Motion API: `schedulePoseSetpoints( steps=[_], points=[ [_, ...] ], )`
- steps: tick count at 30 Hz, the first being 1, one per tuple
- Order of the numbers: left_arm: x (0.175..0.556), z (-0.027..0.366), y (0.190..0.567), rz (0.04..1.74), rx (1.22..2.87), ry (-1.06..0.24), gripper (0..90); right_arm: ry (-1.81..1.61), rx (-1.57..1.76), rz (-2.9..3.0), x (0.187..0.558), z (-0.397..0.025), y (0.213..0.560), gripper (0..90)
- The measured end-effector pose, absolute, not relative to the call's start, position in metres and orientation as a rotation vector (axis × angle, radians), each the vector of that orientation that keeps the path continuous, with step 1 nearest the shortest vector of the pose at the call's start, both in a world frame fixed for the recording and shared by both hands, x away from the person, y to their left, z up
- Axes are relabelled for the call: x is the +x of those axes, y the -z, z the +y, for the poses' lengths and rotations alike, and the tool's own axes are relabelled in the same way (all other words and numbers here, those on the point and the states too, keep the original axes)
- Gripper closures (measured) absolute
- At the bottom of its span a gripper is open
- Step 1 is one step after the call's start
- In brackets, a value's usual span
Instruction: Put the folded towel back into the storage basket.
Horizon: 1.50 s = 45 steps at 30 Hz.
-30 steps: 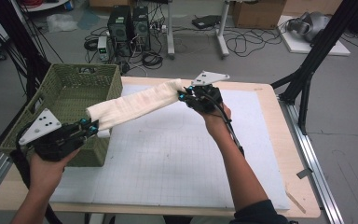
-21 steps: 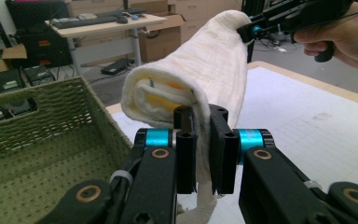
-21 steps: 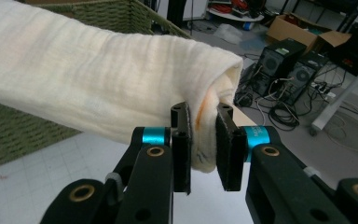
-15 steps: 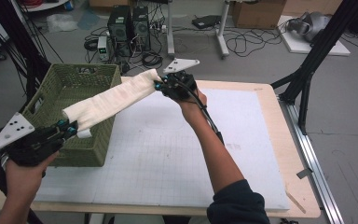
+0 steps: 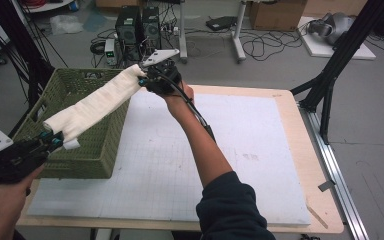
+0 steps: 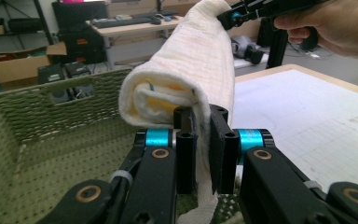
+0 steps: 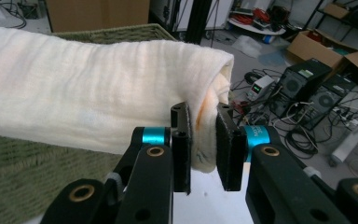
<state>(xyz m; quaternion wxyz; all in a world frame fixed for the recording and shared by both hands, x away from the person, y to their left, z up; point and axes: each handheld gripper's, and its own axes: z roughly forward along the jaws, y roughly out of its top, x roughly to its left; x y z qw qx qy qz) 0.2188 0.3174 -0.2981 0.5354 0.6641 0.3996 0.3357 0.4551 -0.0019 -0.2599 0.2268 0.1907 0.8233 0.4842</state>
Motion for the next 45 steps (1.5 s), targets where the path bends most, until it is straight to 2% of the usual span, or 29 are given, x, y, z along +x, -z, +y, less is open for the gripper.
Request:
schedulePoseSetpoints(
  steps=[15, 36, 38, 41, 42, 45],
  points=[
    [0.215, 0.354, 0.308, 1.059, 1.552, -0.859, 82.1, -1.312, 0.471, 2.307, 0.476, 0.077, 0.261, 78.7],
    [0.227, 0.378, 0.317, 1.158, 1.57, -0.882, 81.2, -1.273, 0.471, 2.317, 0.494, 0.131, 0.269, 78.5],
    [0.229, 0.379, 0.319, 1.166, 1.571, -0.899, 77.8, -1.253, 0.481, 2.321, 0.496, 0.136, 0.273, 77.2],
    [0.229, 0.383, 0.322, 1.194, 1.553, -0.918, 56.5, -1.223, 0.525, 2.341, 0.501, 0.139, 0.285, 64.2],
    [0.227, 0.384, 0.323, 1.194, 1.549, -0.927, 52.5, -1.212, 0.541, 2.345, 0.503, 0.138, 0.288, 60.1],
    [0.22, 0.388, 0.321, 1.188, 1.528, -0.95, 47.8, -1.209, 0.551, 2.362, 0.505, 0.133, 0.293, 54.5]
  ],
)
